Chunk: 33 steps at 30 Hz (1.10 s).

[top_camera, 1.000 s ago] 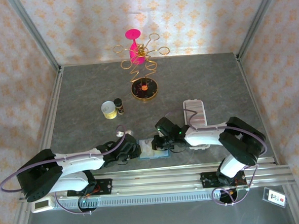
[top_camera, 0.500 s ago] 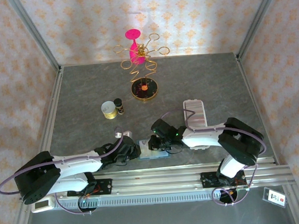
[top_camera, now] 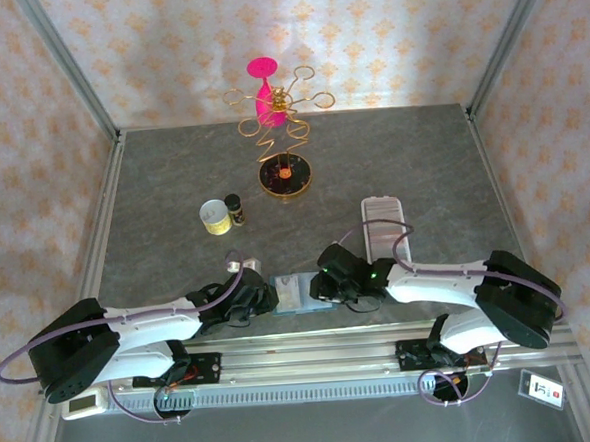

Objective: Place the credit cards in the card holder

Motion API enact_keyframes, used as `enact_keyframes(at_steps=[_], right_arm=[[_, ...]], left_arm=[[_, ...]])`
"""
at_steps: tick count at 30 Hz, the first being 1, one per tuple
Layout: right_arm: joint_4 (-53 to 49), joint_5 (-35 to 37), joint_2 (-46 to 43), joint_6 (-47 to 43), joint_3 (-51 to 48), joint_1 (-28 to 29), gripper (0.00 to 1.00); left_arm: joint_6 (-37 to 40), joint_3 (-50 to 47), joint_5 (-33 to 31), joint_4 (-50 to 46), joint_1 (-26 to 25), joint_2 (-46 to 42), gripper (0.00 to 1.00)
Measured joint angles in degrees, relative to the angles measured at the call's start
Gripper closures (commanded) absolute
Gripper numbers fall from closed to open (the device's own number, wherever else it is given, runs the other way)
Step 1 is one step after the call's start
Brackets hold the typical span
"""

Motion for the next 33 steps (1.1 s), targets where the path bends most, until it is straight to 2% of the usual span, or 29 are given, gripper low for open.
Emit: enact_keyframes(at_steps=[13, 33], right_arm=[[2.78, 0.28, 3.43, 0.63, 0.92, 1.55, 0.55], [15.43, -2.86, 7.37, 6.01, 2.51, 2.99, 0.53]], left_arm=[[-0.04, -0.61, 0.02, 0.85, 0.00, -0.24, 0.80], [-0.55, -2.93, -0.02, 4.57, -0.11, -0.74, 0.81]])
